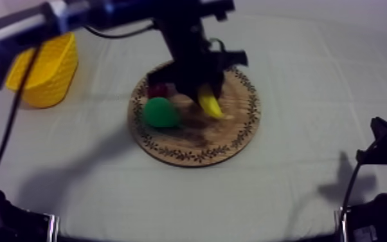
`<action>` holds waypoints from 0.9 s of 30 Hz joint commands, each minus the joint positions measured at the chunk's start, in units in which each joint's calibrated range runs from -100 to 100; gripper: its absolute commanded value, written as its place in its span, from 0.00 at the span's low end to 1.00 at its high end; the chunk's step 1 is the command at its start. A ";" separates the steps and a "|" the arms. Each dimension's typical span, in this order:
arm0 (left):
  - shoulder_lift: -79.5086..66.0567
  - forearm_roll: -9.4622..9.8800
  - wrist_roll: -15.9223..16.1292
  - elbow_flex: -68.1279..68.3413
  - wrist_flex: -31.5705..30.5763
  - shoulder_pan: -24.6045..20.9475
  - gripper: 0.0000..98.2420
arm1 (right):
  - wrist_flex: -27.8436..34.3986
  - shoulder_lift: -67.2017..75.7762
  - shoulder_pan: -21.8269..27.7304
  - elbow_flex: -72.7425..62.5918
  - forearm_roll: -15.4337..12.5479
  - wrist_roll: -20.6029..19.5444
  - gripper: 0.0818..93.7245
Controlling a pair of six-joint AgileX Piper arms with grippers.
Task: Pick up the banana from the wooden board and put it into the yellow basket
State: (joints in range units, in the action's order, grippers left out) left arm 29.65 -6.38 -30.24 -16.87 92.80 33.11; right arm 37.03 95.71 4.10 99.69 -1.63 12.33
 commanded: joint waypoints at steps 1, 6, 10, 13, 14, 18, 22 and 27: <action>-7.40 0.78 0.29 2.75 0.42 -3.28 0.30 | -0.01 0.04 0.03 -0.03 -0.01 0.00 0.01; -15.75 2.27 1.38 9.91 1.27 -10.62 0.30 | -0.01 0.04 0.03 -0.03 -0.01 0.00 0.01; -20.39 3.28 2.96 15.17 1.41 -17.58 0.31 | -0.01 0.04 0.03 -0.03 -0.01 0.00 0.01; -22.21 3.80 4.64 18.21 0.88 -23.03 0.32 | -0.01 0.04 0.03 -0.03 -0.01 0.00 0.01; -22.47 3.99 5.19 18.88 0.76 -24.76 0.32 | -0.01 0.04 0.03 -0.03 -0.01 0.00 0.01; -21.83 4.83 7.09 20.10 0.43 -30.63 0.33 | -0.01 0.04 0.03 -0.03 -0.01 0.00 0.01; -20.39 5.55 8.03 19.75 -0.09 -34.67 0.34 | -0.01 0.04 0.03 -0.03 -0.01 0.00 0.01; -16.92 5.97 8.98 15.13 -0.35 -38.10 0.38 | -0.01 0.04 0.03 -0.03 -0.01 0.00 0.01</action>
State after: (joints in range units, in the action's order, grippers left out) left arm 11.99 -0.41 -21.41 -0.31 92.39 -3.12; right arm 37.03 95.71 4.12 99.69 -1.63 12.33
